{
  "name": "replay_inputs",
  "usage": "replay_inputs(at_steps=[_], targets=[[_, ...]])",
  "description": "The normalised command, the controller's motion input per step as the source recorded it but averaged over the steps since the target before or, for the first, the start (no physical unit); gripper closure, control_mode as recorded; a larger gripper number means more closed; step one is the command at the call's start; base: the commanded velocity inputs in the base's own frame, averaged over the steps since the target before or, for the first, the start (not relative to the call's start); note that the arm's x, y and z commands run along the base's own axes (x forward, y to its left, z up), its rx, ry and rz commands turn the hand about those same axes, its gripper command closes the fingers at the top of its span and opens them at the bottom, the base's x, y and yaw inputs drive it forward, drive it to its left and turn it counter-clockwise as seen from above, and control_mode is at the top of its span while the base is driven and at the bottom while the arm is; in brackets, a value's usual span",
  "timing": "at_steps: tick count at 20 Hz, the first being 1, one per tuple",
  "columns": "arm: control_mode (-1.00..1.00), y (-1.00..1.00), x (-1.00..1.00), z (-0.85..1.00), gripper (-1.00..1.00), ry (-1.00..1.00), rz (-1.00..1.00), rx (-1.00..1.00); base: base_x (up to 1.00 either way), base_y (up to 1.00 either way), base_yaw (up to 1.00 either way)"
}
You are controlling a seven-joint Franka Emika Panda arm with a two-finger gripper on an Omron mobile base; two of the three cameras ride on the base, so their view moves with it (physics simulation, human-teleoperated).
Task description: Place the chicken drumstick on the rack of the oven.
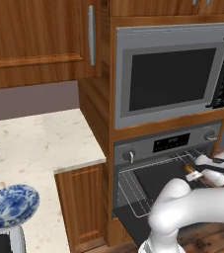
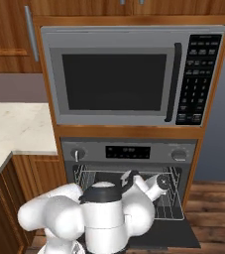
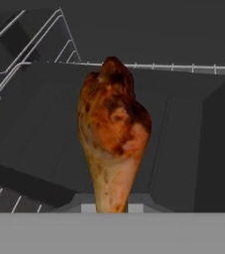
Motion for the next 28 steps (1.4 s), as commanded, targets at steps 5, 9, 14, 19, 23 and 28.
replay_inputs(at_steps=[5, 9, 14, 19, 23, 28], targets=[[-1.0, -0.01, 0.43, -0.47, 1.0, 0.02, 0.0, 0.0, 0.0, 0.0, 0.0], [-1.0, 0.13, 0.26, -0.46, 1.0, 0.0, 0.0, 0.0, 0.0, 0.0, 0.0], [-1.0, 0.05, 0.02, -0.39, 1.0, 0.0, -0.01, 0.0, 0.0, 0.0, 0.0], [-1.0, 0.0, 0.01, -0.26, -1.0, 0.0, 0.0, 0.01, 0.0, 0.0, 0.0], [-1.0, -0.07, 0.03, -0.05, -1.0, 0.0, 0.0, 0.0, 0.0, 0.0, 0.0], [-1.0, -0.07, 0.01, 0.04, -1.0, 0.01, 0.0, 0.0, 0.0, 0.0, 0.0]])
